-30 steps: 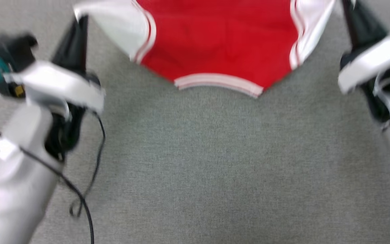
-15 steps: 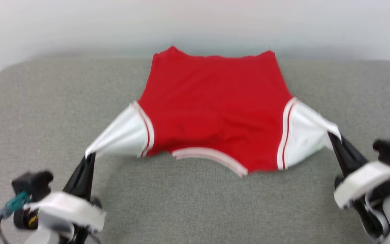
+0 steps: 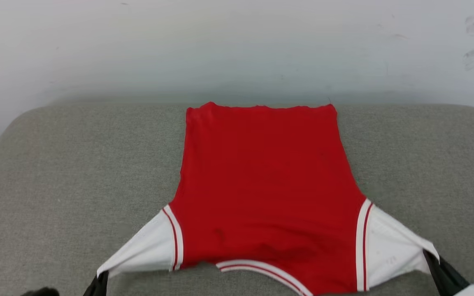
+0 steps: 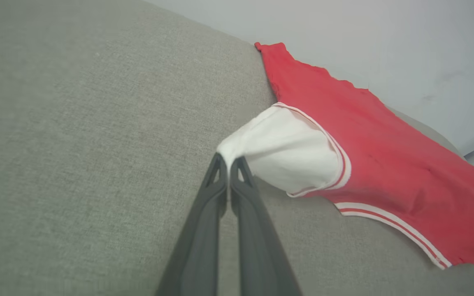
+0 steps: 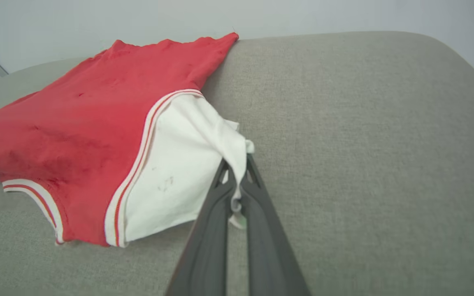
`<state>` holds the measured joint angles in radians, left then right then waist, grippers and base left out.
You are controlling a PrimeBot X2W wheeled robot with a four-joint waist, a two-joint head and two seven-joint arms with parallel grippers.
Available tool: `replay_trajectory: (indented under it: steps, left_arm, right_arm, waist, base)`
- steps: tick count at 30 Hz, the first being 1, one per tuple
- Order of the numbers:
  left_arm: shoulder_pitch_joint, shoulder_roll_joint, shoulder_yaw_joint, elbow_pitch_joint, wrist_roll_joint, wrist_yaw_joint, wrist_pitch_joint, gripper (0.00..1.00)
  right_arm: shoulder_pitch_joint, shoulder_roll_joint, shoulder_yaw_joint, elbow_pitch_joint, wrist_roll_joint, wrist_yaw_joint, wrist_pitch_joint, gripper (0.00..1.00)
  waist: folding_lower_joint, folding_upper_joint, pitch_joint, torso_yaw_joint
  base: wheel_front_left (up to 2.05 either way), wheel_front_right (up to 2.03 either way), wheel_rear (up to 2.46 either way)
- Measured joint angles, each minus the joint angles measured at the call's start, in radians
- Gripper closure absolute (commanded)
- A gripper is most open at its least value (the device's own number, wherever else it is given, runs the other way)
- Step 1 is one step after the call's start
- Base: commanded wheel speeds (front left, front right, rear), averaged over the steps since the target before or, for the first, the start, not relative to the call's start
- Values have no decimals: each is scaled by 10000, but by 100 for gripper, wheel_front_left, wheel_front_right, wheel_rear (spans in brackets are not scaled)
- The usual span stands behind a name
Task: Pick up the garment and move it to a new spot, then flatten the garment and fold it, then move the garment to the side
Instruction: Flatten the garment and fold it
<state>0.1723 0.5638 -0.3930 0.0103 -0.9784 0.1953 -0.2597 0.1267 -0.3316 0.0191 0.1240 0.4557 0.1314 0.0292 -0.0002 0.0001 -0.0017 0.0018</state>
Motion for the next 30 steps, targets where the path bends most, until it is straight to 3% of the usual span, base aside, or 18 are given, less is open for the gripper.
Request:
replay_trajectory:
  steps: [6, 13, 21, 22, 23, 24, 25, 26, 30]
  left_arm:
    - [935, -105, 222, -21, -173, 71, -2, 100]
    - [1157, -245, 182, 351, -240, -178, -2, 100]
    - [1081, -479, 109, 660, -104, -362, -2, 100]
    - [1050, -491, 92, 673, -88, -370, -4, 100]
    - [1023, -500, 71, 685, -35, -387, -4, 100]
    - [973, -500, 31, 690, 10, -422, -4, 100]
    - [905, -516, 17, 686, 46, -430, -4, 100]
    - [851, -522, 0, 663, 84, -431, -4, 100]
    - [583, -573, -194, 516, 322, -456, -2, 100]
  right_arm:
    - [1159, 451, -671, -320, -171, 0, 219, 100]
    - [1981, 677, -934, -67, -251, 2, 387, 100]
    - [2074, 813, -1035, 167, -140, 2, 316, 100]
    - [2037, 815, -1053, 148, -134, 2, 314, 92]
    - [1985, 825, -1083, 109, -132, 2, 272, 38]
    - [1923, 838, -1147, 50, -79, 0, 272, 31]
    - [1838, 848, -1244, -36, -15, 0, 272, 6]
    - [1734, 846, -1365, -178, 19, -2, 244, 0]
    - [1085, 596, -1756, -966, 29, -2, 255, 0]
  waist:
    - [1, 0, -21, 2]
    - [2, 0, -31, 117]
    - [2, 0, -30, 186]
    - [2, 0, -28, 188]
    - [2, 0, -24, 194]
    - [2, 0, -19, 210]
    - [2, 0, -15, 235]
    - [2, 0, -5, 256]
    - [2, -1, 151, 362]
  base:
    - [0, 0, 0]
    - [0, 0, 0]
    - [0, 0, 0]
    - [0, 0, 0]
    - [0, 0, 0]
    - [0, 0, 0]
    - [0, 0, 0]
    - [0, 0, 0]
    - [0, 0, 0]
